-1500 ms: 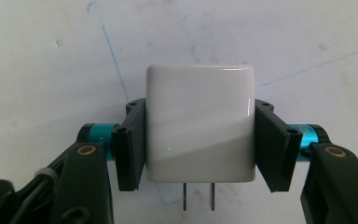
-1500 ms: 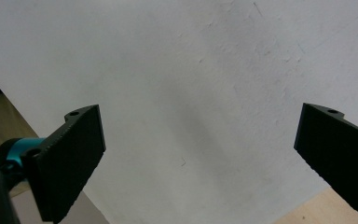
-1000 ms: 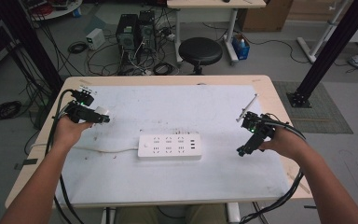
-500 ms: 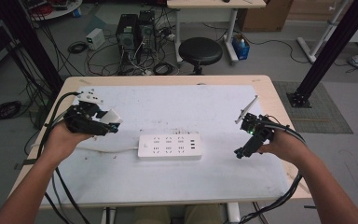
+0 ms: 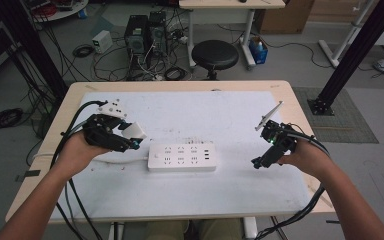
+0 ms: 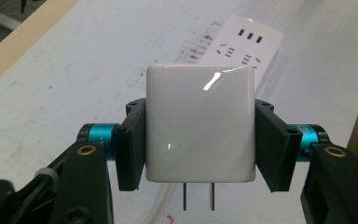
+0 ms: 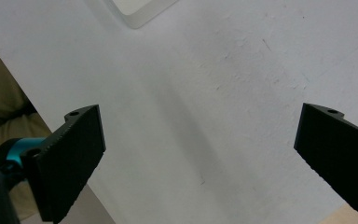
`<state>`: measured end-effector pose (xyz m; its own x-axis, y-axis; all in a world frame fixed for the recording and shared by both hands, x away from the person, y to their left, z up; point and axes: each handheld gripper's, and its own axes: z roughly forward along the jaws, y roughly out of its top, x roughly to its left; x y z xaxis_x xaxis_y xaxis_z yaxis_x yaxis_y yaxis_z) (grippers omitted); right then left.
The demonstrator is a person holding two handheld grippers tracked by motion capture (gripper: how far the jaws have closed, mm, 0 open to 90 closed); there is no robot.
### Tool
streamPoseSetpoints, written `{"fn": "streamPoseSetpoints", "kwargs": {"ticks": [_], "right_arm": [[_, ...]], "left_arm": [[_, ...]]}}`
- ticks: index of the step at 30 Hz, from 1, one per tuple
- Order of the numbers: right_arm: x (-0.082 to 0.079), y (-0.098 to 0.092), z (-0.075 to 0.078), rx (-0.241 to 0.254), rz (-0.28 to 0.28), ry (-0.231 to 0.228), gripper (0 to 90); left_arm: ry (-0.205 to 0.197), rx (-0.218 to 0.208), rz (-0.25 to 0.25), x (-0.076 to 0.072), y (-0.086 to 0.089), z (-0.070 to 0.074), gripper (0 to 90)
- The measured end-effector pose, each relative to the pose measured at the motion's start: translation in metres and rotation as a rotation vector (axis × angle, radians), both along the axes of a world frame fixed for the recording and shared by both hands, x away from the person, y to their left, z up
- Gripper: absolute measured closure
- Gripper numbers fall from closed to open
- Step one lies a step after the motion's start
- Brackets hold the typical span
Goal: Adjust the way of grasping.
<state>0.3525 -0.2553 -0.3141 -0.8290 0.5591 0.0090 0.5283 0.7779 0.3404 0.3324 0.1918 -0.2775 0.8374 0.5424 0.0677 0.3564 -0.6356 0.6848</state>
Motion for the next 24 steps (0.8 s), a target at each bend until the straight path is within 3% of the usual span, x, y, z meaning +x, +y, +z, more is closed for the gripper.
{"fn": "streamPoseSetpoints", "kwargs": {"ticks": [9,10,20,24], "right_arm": [[-0.003,0.002,0.002,0.080,-0.041,0.024,1.1],[-0.004,0.006,0.005,0.132,-0.050,0.031,1.1],[-0.005,0.017,0.009,0.260,-0.073,0.075,1.1],[-0.005,0.020,0.010,0.345,-0.101,0.112,1.2]], "left_arm": [[-0.035,-0.015,-0.093,0.003,-0.015,0.004,42.5],[-0.046,-0.014,-0.126,0.003,-0.020,0.004,42.5],[-0.079,-0.027,-0.242,0.002,-0.040,-0.002,42.5],[-0.092,-0.028,-0.282,0.001,-0.049,-0.003,42.5]]}}
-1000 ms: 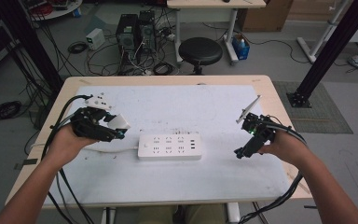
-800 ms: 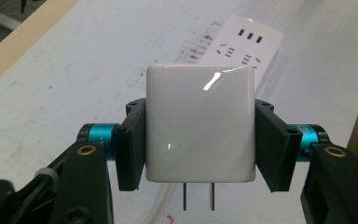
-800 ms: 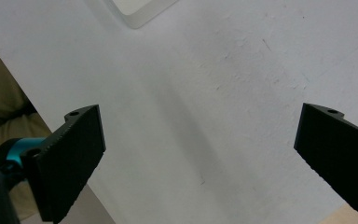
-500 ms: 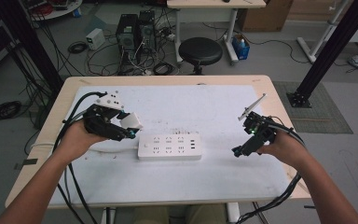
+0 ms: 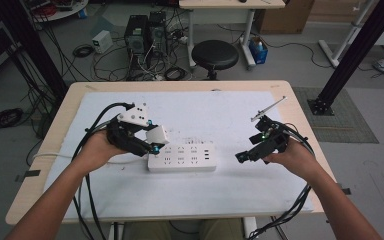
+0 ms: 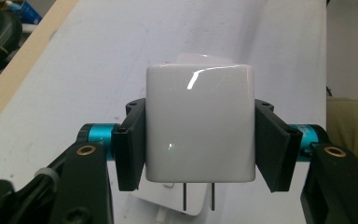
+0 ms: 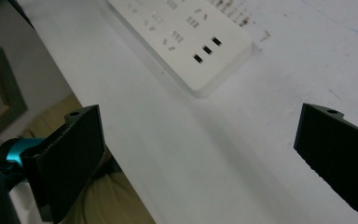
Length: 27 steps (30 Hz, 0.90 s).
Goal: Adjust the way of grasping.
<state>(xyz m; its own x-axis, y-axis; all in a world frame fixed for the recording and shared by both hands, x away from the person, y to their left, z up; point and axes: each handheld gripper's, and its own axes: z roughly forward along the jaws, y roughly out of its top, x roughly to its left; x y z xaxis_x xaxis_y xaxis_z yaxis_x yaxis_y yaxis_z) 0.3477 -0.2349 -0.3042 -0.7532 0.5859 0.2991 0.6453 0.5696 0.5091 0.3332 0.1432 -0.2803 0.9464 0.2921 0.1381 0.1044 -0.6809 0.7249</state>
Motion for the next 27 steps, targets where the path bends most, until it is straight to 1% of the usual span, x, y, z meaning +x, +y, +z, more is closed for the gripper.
{"fn": "streamPoseSetpoints", "kwargs": {"ticks": [1,2,4,6,7,8,11,14,15,17,21,22,24,26,27], "right_arm": [[0.000,0.001,0.000,0.021,-0.006,0.013,1.2],[-0.001,0.003,0.001,0.039,-0.010,0.023,1.2],[-0.001,0.007,0.001,0.074,-0.016,0.046,1.2],[0.000,0.010,0.001,0.113,-0.041,0.094,1.2],[0.000,0.012,0.001,0.132,-0.047,0.110,1.2],[0.001,0.013,0.001,0.154,-0.049,0.119,1.2],[0.002,0.017,0.000,0.220,-0.067,0.161,1.4],[0.003,0.021,0.000,0.270,-0.083,0.199,3.5],[0.003,0.022,0.000,0.280,-0.086,0.206,3.5],[0.003,0.024,0.000,0.284,-0.088,0.207,3.5],[0.004,0.026,-0.001,0.310,-0.104,0.235,3.5],[0.004,0.026,-0.001,0.314,-0.112,0.236,3.5],[0.004,0.027,-0.001,0.331,-0.115,0.255,3.5],[0.004,0.029,-0.001,0.345,-0.128,0.268,3.6],[0.004,0.029,-0.001,0.356,-0.136,0.283,4.3]], "left_arm": [[0.000,0.000,0.000,0.000,0.000,0.000,42.5],[-0.009,0.003,-0.020,-0.001,-0.005,0.000,42.5],[-0.014,0.008,-0.037,-0.001,-0.010,-0.001,42.5],[-0.013,0.008,-0.051,-0.002,-0.016,-0.003,42.5],[-0.012,0.008,-0.058,-0.002,-0.018,-0.004,42.5],[-0.012,0.008,-0.058,-0.002,-0.018,-0.004,42.5],[-0.015,0.010,-0.073,-0.003,-0.025,-0.005,42.5],[-0.015,0.003,-0.084,-0.003,-0.033,-0.007,42.5],[-0.016,0.003,-0.086,-0.003,-0.035,-0.007,42.5],[-0.016,0.005,-0.089,-0.003,-0.039,-0.008,42.5],[-0.020,0.008,-0.096,-0.004,-0.044,-0.009,42.5],[-0.020,0.005,-0.097,-0.004,-0.048,-0.010,42.5],[-0.023,0.005,-0.099,-0.005,-0.052,-0.011,42.5],[-0.026,0.007,-0.105,-0.005,-0.057,-0.012,42.5],[-0.027,0.004,-0.106,-0.005,-0.058,-0.013,42.5]]}}
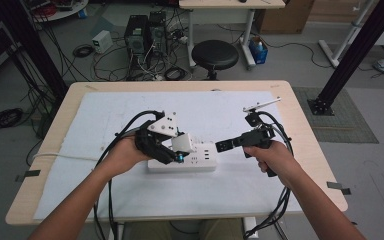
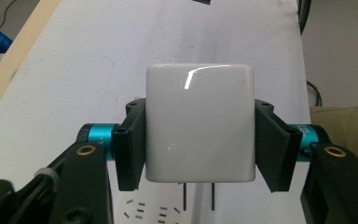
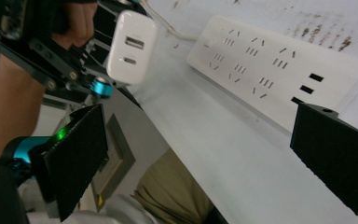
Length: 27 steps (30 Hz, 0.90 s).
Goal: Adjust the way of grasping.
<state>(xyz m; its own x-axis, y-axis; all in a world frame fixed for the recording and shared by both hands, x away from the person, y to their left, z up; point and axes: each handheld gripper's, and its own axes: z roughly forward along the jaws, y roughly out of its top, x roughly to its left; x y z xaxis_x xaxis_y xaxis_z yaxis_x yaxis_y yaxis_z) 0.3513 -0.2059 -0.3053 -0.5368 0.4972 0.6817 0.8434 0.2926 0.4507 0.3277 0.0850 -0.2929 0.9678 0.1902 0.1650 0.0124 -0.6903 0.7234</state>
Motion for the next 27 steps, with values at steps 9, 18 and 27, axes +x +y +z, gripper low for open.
{"fn": "streamPoseSetpoints", "kwargs": {"ticks": [9,18,27], "right_arm": [[0.000,0.005,-0.004,0.090,-0.013,0.063,14.7],[0.001,0.018,-0.010,0.100,-0.004,0.098,18.5],[0.005,0.027,-0.015,0.115,0.015,0.136,33.2]], "left_arm": [[-0.002,0.006,-0.028,0.000,-0.019,-0.005,42.4],[-0.011,0.003,-0.039,0.000,-0.030,-0.007,42.5],[-0.016,0.001,-0.048,-0.002,-0.037,-0.009,42.5]]}}
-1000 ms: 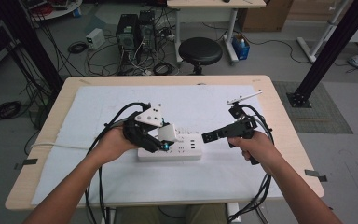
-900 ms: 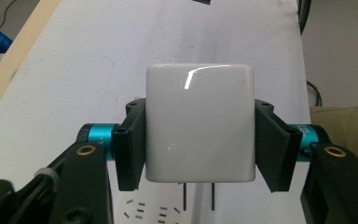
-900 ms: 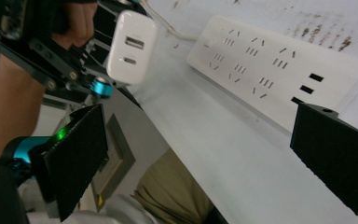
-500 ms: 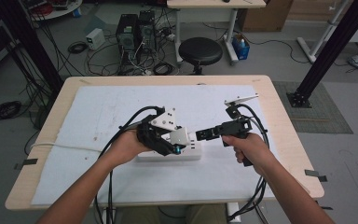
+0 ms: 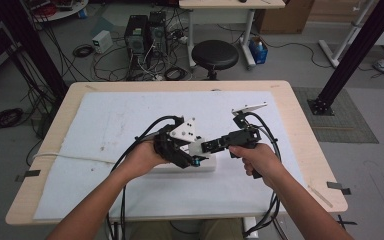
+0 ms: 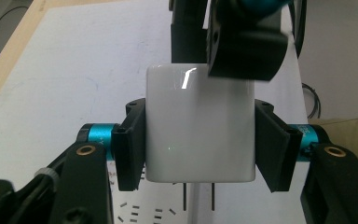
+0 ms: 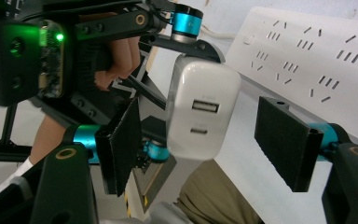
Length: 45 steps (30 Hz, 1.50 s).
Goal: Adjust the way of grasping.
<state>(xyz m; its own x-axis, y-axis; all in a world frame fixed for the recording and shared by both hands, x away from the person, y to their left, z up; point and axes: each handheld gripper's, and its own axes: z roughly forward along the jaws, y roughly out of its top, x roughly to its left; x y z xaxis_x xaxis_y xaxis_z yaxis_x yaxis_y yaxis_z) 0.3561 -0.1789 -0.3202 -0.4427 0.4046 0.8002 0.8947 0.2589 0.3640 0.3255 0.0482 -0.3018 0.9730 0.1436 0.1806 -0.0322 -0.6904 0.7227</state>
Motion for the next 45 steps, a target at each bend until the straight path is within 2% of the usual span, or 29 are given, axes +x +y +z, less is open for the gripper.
{"fn": "streamPoseSetpoints", "kwargs": {"ticks": [8,10,12,14,17,19,20,22,24,26,28,30,32,35,38,41,44,45], "right_arm": [[0.004,0.005,-0.007,0.026,0.008,0.036,46.6],[0.004,0.005,-0.008,0.034,0.009,0.033,54.1],[0.005,0.004,-0.009,0.048,0.003,0.039,58.0],[0.006,0.003,-0.012,0.066,-0.004,0.064,59.4],[0.007,0.001,-0.014,0.069,-0.006,0.074,61.2],[0.008,0.000,-0.016,0.080,-0.012,0.065,62.0],[0.008,0.000,-0.016,0.081,-0.019,0.047,62.2],[0.008,-0.003,-0.016,0.066,-0.030,0.006,62.3],[0.008,-0.009,-0.014,0.059,-0.053,-0.024,62.3],[0.008,-0.017,-0.012,0.038,-0.071,-0.074,62.3],[0.006,-0.024,-0.008,-0.002,-0.073,-0.138,62.3],[0.005,-0.030,-0.007,-0.026,-0.069,-0.179,62.3],[0.003,-0.033,-0.004,-0.084,-0.049,-0.238,62.2],[0.000,-0.036,0.000,-0.177,-0.023,-0.307,62.2],[-0.001,-0.039,0.004,-0.304,0.013,-0.377,62.2],[-0.002,-0.041,0.010,-0.437,0.054,-0.455,62.2],[-0.005,-0.042,0.015,-0.573,0.091,-0.523,62.1],[-0.005,-0.042,0.016,-0.629,0.103,-0.541,62.1]], "left_arm": [[-0.018,0.000,-0.010,-0.002,-0.005,0.000,42.4],[-0.027,0.001,-0.009,-0.003,-0.006,0.000,42.5],[-0.051,0.009,-0.008,-0.004,-0.006,0.000,42.5],[-0.069,0.022,-0.007,-0.006,-0.008,-0.001,42.4],[-0.095,0.046,0.009,-0.008,-0.011,-0.002,42.3],[-0.103,0.049,0.028,-0.008,-0.013,-0.002,42.1],[-0.080,0.044,0.038,-0.006,-0.013,-0.002,41.2],[-0.054,0.033,0.087,-0.004,-0.012,-0.001,27.3],[-0.032,0.028,0.094,-0.001,-0.007,-0.001,25.1],[0.001,0.031,0.119,0.001,0.001,-0.003,24.6],[0.039,0.039,0.146,0.006,0.010,-0.005,20.8],[0.091,0.040,0.184,0.010,0.021,-0.008,20.7],[0.130,0.066,0.217,0.013,0.031,-0.010,20.7],[0.163,0.097,0.260,0.016,0.048,-0.012,20.7],[0.193,0.157,0.319,0.021,0.065,-0.012,20.7],[0.223,0.246,0.361,0.025,0.081,-0.012,20.7],[0.247,0.286,0.396,0.029,0.097,-0.009,20.7],[0.257,0.294,0.426,0.031,0.102,-0.009,20.7]]}}
